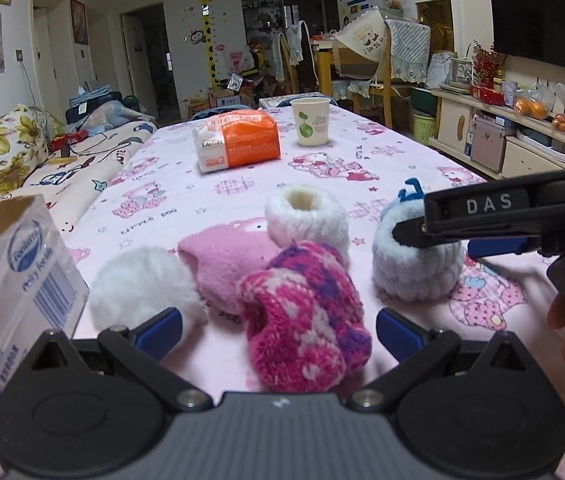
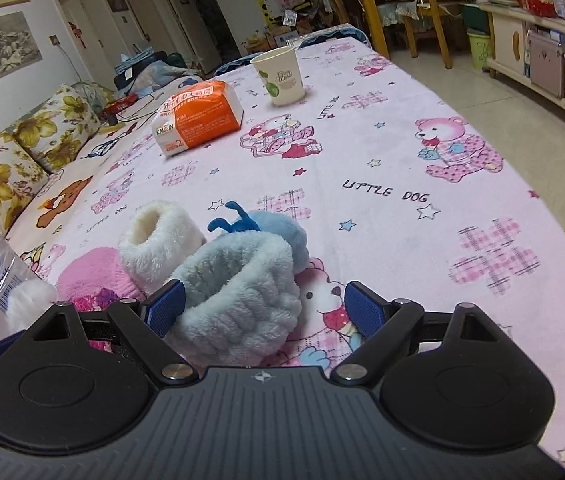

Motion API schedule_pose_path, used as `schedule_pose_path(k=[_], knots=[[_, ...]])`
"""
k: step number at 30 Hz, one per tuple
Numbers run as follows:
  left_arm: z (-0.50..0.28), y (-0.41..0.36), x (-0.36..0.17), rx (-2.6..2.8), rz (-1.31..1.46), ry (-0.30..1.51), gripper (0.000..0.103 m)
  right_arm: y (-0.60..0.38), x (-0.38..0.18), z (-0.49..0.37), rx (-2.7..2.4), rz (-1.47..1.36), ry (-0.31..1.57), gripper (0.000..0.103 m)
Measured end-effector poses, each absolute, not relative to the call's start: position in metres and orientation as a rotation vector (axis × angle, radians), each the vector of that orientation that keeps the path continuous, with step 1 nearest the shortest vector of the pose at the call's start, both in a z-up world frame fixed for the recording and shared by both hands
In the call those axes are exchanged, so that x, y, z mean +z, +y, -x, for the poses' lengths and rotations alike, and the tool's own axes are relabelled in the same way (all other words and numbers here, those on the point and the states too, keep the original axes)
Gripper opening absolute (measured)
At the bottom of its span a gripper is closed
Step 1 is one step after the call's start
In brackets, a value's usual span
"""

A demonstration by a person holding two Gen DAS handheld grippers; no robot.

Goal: Organize soft objects
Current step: 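Grasp the pink knit hat with the left tool while the right tool grasps the light blue fuzzy slipper, then carry the pink hat and light blue slipper over the cardboard box with both tools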

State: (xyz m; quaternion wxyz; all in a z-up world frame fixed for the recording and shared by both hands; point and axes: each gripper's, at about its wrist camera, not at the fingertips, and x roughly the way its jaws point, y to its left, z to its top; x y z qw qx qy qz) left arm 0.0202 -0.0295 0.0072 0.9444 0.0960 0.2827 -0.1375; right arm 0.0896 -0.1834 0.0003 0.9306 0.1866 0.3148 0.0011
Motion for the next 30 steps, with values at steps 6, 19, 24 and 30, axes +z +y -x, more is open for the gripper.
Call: schedule_pose_path(k=[6, 19, 24, 30], knots=[[-0.027, -0.030, 0.005, -0.273, -0.170, 0.584, 0.102, -0.177, 0.002, -0.089, 0.017, -0.369, 0.627, 0.103], [-0.037, -0.032, 0.001, -0.309, -0.127, 0.633, 0.077, -0.172, 0.003, -0.093, 0.070, -0.282, 0.619, 0.103], [-0.035, -0.033, 0.000, -0.336, -0.105, 0.648, 0.057, -0.172, 0.003, -0.093, 0.091, -0.254, 0.616, 0.100], [-0.034, -0.029, 0.003, -0.341, -0.078, 0.648, 0.051, -0.168, 0.005, -0.094, 0.147, -0.270, 0.618, 0.064]])
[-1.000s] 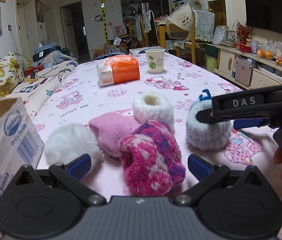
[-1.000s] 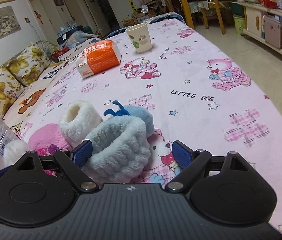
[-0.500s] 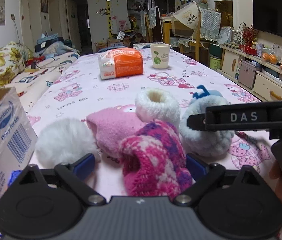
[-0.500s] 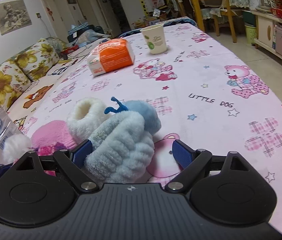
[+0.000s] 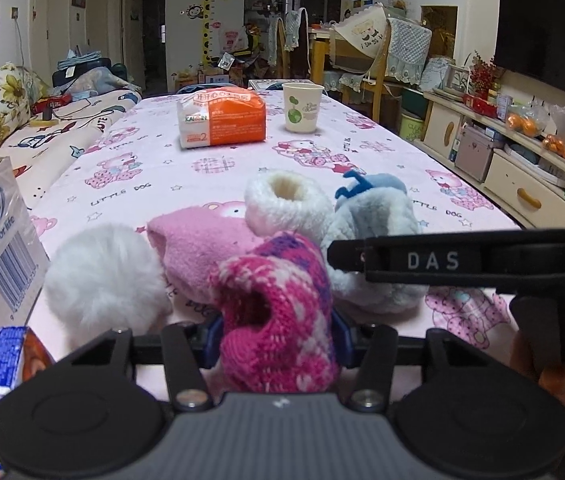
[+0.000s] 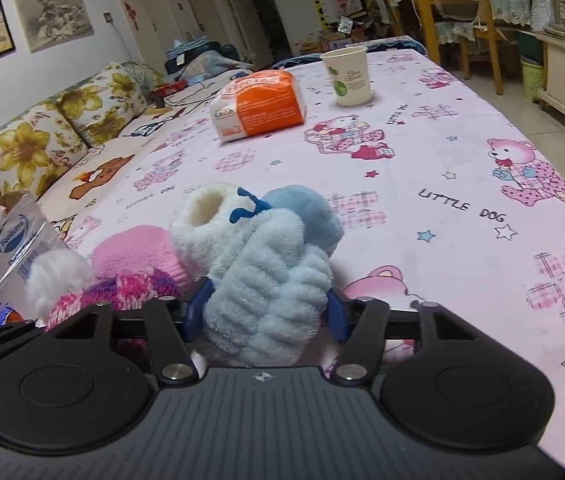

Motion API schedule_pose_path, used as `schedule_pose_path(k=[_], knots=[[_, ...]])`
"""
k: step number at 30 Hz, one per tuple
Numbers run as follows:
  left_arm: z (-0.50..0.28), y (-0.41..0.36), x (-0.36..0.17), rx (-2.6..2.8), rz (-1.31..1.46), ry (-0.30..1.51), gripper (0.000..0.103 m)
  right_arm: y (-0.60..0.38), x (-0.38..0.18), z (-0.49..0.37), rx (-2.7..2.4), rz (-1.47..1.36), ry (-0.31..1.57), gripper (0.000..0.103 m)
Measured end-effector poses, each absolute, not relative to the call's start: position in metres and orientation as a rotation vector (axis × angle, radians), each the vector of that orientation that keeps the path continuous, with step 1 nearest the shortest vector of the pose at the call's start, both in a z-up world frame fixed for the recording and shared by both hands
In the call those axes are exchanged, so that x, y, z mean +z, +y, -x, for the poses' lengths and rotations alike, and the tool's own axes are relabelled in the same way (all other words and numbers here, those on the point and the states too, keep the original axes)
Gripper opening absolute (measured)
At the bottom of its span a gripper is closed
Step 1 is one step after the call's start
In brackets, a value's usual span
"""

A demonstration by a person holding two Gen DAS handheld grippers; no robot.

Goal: Organize soft objects
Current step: 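Carry the pink hat and light blue slipper over the cardboard box with both tools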

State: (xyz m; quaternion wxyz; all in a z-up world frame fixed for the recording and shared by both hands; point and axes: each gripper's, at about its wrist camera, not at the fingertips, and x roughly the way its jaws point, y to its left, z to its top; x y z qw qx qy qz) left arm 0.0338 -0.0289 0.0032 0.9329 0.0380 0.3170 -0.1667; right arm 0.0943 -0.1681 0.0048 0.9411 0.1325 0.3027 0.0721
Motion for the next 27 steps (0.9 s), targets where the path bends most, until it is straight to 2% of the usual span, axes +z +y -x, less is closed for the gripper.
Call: schedule_pose_path(k=[4, 13, 27], knots=[[-0.032, -0.025, 0.006, -0.336, -0.073, 0.646, 0.050, -0.165, 0.006, -0.094, 0.163, -0.250, 0.616, 0.054], [-0.022, -0.010, 0.019, -0.320, -0.043, 0.605, 0.049, -0.162, 0.011, -0.092, 0.136, -0.208, 0.595, 0.047], [-0.008, 0.019, 0.041, -0.297, 0.018, 0.532, 0.050, -0.148, 0.026, -0.086, 0.150, -0.180, 0.553, 0.046]])
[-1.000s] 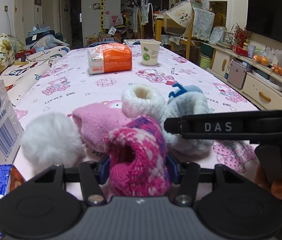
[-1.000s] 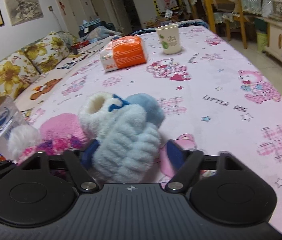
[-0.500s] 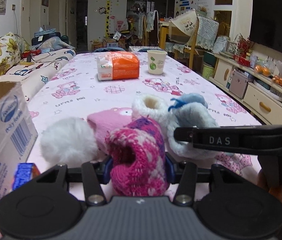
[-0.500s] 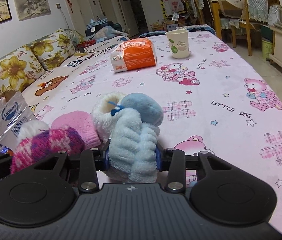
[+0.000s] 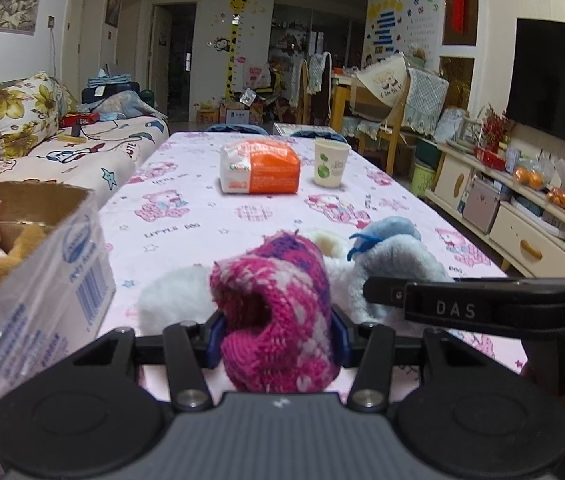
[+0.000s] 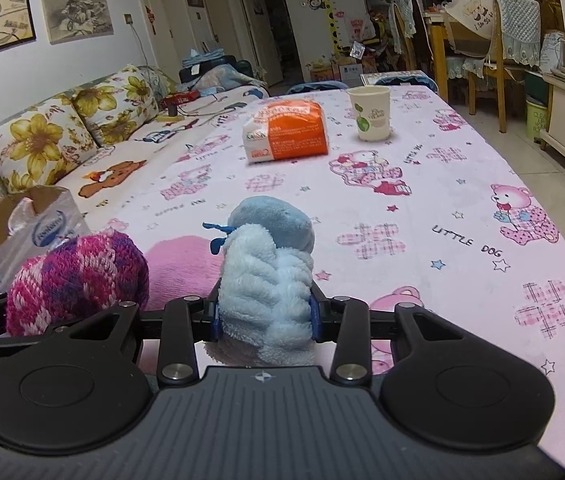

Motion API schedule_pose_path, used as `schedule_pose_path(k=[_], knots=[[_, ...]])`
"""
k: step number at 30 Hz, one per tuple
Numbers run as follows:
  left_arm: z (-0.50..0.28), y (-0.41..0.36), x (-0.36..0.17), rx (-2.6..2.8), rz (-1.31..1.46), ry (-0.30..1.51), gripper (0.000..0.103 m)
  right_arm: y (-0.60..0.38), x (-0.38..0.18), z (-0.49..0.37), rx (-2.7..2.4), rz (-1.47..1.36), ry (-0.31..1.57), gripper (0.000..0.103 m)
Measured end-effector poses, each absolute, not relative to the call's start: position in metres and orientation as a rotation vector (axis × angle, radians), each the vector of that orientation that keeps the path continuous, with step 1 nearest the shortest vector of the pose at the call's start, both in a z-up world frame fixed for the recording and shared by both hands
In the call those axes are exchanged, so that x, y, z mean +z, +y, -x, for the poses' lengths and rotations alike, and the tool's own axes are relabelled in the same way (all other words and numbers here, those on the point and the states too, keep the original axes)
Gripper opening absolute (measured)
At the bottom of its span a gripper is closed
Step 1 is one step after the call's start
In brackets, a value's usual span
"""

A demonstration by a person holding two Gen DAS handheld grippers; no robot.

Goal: Organize soft objects
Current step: 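Carry the pink hat and light blue slipper over the cardboard box with both tools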

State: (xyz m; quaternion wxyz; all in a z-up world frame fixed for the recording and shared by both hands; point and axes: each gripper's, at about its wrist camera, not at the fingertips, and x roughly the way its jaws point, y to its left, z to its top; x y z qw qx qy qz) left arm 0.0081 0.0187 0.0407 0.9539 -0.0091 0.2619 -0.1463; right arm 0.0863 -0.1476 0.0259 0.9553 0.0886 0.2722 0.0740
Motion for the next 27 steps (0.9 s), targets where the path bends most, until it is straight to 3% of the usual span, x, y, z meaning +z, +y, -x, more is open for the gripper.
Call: schedule_pose_path(k=[27], knots=[[0.015, 0.089, 0.083, -0.191, 0.179, 0.364, 0.050, -0.110, 0.054, -0.077, 0.274, -0.251, 0.459, 0.047]])
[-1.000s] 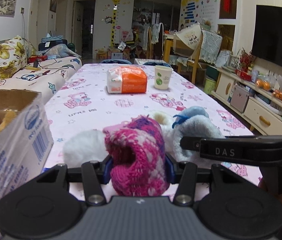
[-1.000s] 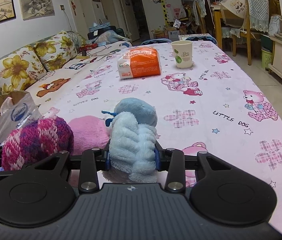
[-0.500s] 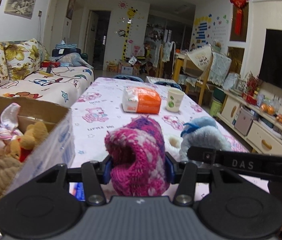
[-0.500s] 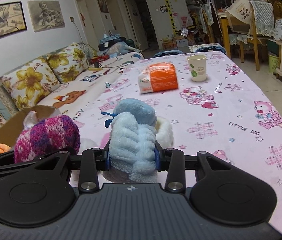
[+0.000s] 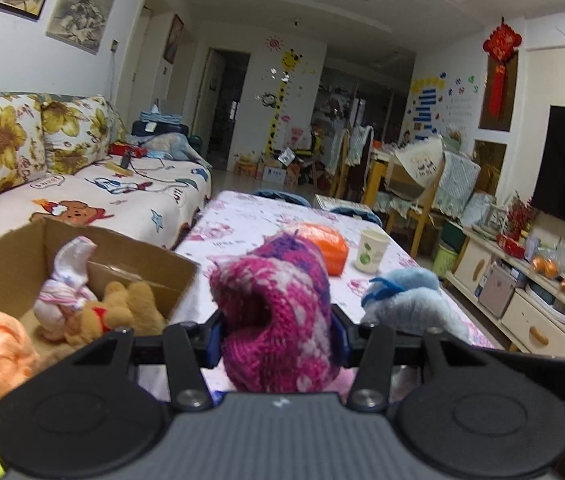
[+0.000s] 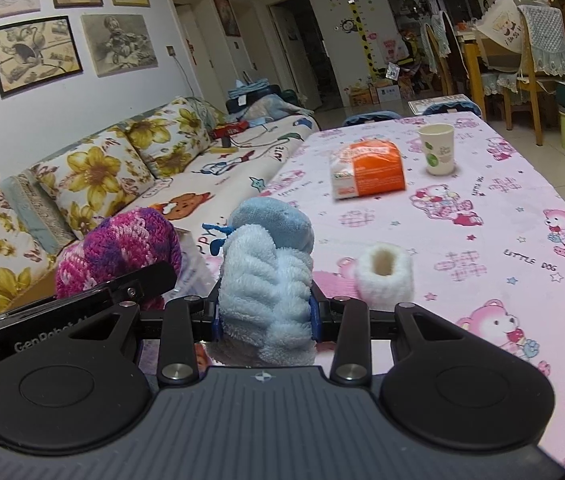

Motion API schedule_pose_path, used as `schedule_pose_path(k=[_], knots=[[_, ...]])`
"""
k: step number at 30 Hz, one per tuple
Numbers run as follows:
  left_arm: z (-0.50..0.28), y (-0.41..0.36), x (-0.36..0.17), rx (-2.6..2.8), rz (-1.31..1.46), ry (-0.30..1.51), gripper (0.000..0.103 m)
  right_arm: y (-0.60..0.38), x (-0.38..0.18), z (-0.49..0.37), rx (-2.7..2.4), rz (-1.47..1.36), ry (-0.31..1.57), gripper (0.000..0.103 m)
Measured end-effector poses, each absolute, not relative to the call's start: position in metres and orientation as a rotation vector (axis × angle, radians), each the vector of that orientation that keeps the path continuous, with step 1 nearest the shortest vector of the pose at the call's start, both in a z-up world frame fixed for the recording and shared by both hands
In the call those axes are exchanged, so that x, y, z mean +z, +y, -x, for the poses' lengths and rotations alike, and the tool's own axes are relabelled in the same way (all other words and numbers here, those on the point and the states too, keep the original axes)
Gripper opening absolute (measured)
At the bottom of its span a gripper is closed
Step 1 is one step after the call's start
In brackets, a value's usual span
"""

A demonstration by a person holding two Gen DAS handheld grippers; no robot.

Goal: Organize soft objects
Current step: 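Carry the pink hat and light blue slipper over the cardboard box with both tools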

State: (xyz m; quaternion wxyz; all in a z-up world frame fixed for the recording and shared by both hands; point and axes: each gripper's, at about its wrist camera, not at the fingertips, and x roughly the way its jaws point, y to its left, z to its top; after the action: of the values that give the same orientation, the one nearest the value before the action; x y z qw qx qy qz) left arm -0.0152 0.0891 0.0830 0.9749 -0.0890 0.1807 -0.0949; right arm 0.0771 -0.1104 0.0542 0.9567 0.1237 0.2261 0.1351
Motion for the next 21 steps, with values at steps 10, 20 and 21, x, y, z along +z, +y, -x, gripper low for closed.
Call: schedule_pose_path(k=[10, 20, 21], knots=[[0.023, 0.128, 0.092, -0.096, 0.223, 0.310, 0.050, -0.078, 0.062, -0.075, 0.379, -0.239, 0.443, 0.047], [0.017, 0.184, 0.093, 0.075, 0.256, 0.305, 0.050, -0.040, 0.067, -0.075, 0.525, -0.257, 0.489, 0.047], [0.016, 0.189, 0.093, 0.087, 0.260, 0.311, 0.050, -0.036, 0.067, -0.074, 0.539, -0.255, 0.493, 0.047]])
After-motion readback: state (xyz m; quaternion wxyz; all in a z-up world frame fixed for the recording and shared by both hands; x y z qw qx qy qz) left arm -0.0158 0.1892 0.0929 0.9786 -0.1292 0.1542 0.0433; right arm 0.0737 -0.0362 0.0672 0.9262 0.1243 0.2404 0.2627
